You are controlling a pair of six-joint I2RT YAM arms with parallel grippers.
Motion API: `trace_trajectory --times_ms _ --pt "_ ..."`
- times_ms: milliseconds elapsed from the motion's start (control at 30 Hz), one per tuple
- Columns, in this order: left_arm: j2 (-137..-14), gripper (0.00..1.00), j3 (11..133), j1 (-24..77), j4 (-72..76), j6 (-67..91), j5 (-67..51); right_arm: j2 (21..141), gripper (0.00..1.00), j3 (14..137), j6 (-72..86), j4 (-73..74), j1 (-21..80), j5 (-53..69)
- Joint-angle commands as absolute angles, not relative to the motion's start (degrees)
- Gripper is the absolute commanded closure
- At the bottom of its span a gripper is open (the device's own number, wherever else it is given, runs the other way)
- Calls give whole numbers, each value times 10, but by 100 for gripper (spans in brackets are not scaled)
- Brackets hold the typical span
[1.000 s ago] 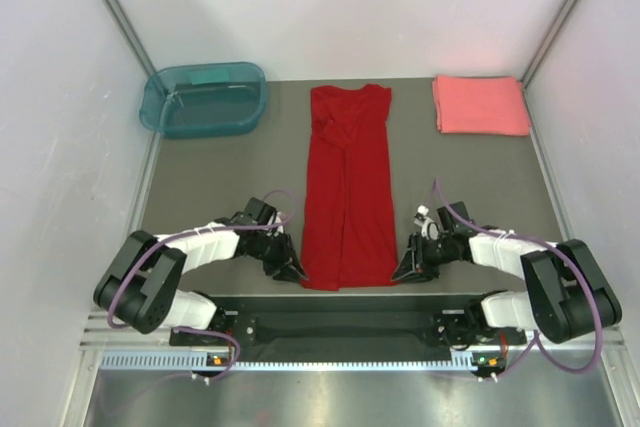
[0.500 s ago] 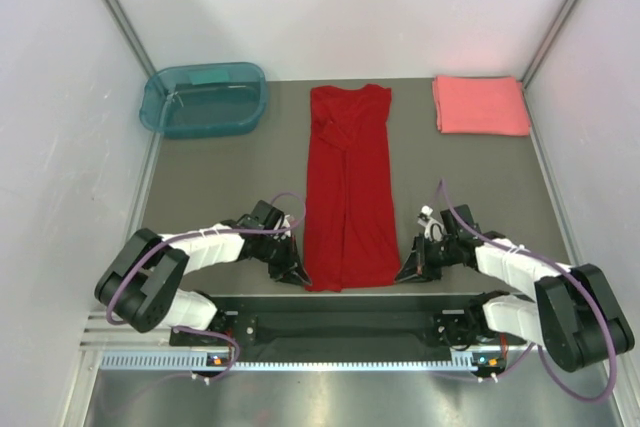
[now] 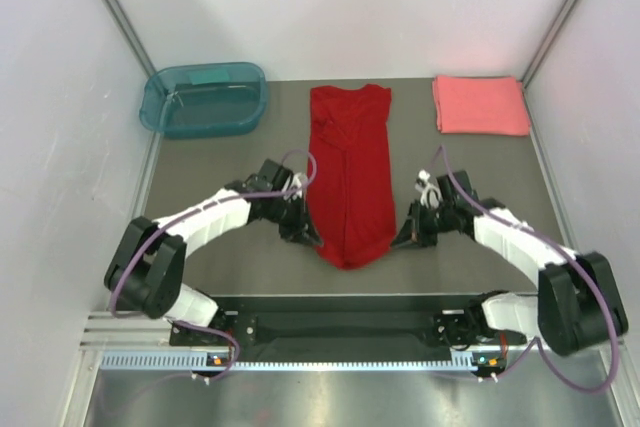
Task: Fold and stack the t-shirts
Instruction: Fold the tshirt
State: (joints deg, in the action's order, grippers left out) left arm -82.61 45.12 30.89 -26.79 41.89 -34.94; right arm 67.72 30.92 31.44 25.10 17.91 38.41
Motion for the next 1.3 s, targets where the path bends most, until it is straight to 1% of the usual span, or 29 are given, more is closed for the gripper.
trace_trajectory --times_ms 0,200,233,300,333,400,433,500,567,700,900,1267 --pt "-878 100 524 278 -289 379 -351 740 100 421 284 253 179 367" --pt "-997 100 674 225 -312 360 -364 877 100 572 237 300 155 360" --pt "-1012 100 694 219 -315 359 -366 896 100 618 223 308 147 359" --pt "-1056 100 750 201 -321 358 -374 953 100 666 211 325 142 359" --pt "-1072 100 790 196 -330 357 -374 972 100 712 199 341 135 359" --pt "-1115 100 828 181 -338 356 -374 1027 100 761 189 358 127 364" --pt "-1130 100 864 177 -344 357 -376 1045 100 808 181 372 120 365" --pt "-1171 100 897 164 -347 359 -381 1094 100 853 177 380 113 374" --pt "-1207 100 956 155 -352 366 -384 1146 100 935 167 395 102 392" --pt "-1251 100 998 142 -355 380 -387 1219 100 1017 161 422 95 411" --pt "-1290 100 1038 134 -331 405 -403 1271 100 1074 167 432 90 425" --pt "-1289 100 1055 122 -295 431 -374 1287 100 1084 173 425 69 428"
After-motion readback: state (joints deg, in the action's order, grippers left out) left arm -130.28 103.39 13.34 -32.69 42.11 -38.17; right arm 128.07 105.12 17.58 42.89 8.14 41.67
